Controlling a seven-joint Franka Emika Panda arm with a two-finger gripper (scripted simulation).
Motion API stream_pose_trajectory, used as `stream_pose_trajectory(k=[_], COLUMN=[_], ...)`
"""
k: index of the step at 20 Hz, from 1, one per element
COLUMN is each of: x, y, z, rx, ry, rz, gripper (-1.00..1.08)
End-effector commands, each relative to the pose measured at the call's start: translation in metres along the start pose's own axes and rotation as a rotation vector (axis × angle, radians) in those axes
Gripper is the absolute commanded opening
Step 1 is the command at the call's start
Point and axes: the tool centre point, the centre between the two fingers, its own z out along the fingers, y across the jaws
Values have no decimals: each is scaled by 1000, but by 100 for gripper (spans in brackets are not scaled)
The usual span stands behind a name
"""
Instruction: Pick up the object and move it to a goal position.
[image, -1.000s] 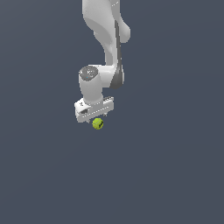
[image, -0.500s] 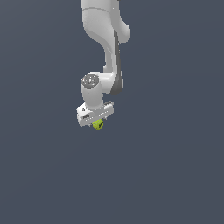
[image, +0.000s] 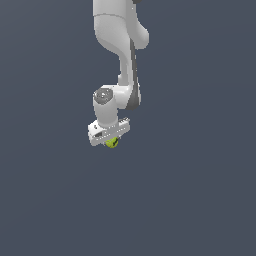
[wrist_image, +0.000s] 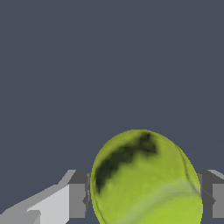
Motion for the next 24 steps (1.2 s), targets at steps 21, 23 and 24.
stream_pose_trajectory(k=[21, 23, 24], x=[6, 7, 8], y=[25, 32, 36], z=[-59, -76, -85], rx=[0, 0, 1], ry=[0, 0, 1], rz=[0, 0, -1], gripper=[-100, -100, -100])
